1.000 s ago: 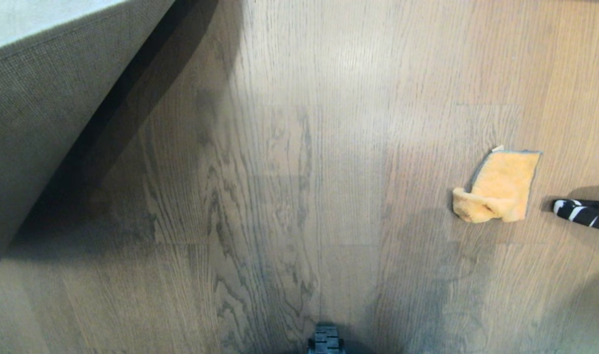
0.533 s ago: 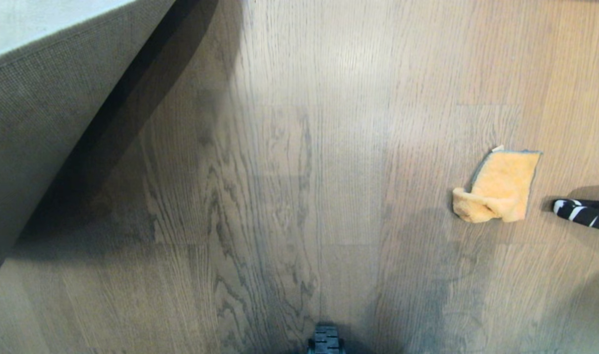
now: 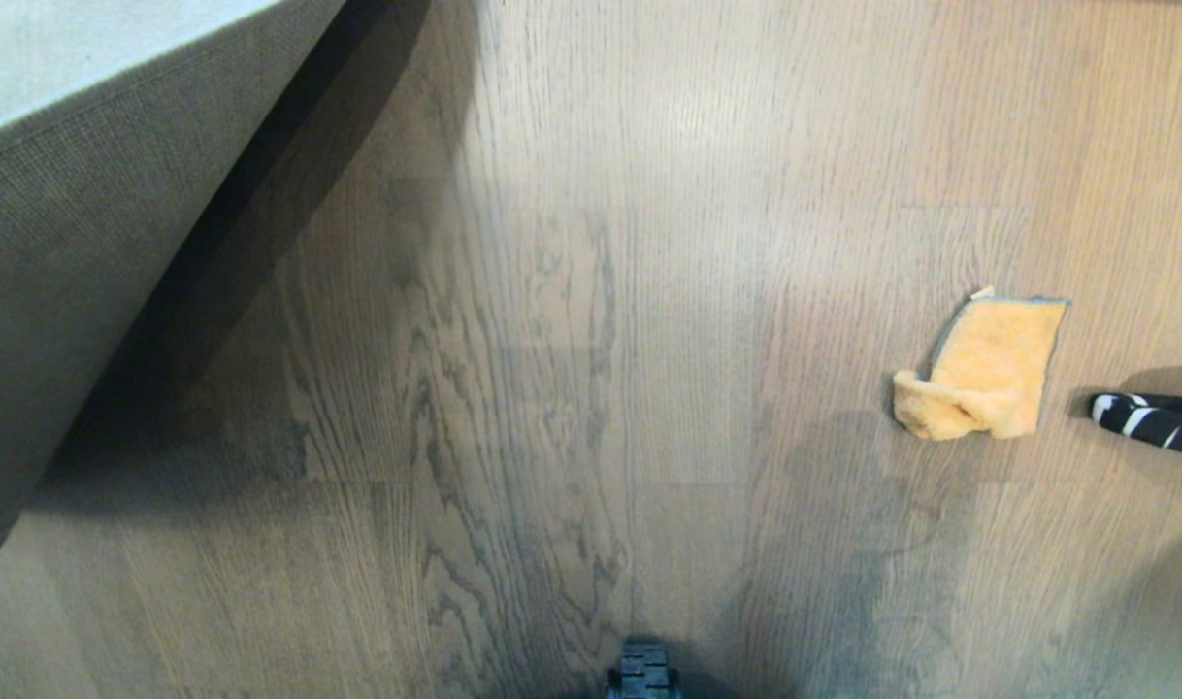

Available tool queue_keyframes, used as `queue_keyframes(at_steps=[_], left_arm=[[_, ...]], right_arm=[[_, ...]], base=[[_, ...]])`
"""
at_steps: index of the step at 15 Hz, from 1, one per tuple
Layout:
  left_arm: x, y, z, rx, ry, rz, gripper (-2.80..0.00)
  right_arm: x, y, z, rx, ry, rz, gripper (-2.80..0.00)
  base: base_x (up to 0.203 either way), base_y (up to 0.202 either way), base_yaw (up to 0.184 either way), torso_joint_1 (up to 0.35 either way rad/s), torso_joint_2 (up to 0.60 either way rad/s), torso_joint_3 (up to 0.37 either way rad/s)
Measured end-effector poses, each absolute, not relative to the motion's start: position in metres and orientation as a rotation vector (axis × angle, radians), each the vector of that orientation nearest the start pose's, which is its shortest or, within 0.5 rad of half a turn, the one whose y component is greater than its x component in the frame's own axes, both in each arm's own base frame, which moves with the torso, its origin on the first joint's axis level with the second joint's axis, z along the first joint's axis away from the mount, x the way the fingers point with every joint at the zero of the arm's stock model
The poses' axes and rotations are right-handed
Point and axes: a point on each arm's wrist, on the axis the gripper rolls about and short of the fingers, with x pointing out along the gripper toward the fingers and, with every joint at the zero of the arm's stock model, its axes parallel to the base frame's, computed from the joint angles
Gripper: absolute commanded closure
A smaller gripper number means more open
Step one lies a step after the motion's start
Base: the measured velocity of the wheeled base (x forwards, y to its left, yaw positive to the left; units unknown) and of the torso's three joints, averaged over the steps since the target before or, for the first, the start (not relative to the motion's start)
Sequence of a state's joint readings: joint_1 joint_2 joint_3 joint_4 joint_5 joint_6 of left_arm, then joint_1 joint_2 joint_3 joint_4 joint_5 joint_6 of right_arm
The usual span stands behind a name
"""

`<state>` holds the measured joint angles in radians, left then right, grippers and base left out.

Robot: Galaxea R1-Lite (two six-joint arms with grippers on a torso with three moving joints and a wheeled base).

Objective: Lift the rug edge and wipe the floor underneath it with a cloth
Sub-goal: Pick up the rag

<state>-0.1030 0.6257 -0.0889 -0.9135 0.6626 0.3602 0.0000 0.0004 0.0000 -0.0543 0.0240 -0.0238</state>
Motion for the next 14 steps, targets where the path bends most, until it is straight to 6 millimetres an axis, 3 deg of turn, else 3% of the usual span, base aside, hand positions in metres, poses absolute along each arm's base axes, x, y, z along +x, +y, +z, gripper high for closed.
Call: queue_keyframes(at_steps=[9, 14], left_arm=[[0.0378, 0.0098, 0.1848, 0.208, -0.242, 0.601, 0.00], [0.0378, 0.0095, 0.1847, 0.207, -0.243, 0.594, 0.00]], right_arm=[[-0.0229, 0.0005, 0.0811, -0.025, -0.054, 0.023, 0.00], [-0.0229, 0.0006, 0.0810, -0.025, -0.054, 0.023, 0.00]], base=[[0.000, 0.000, 0.000, 0.000, 0.00, 0.000], [0.002, 0.162, -0.004, 0.004, 0.00, 0.003]])
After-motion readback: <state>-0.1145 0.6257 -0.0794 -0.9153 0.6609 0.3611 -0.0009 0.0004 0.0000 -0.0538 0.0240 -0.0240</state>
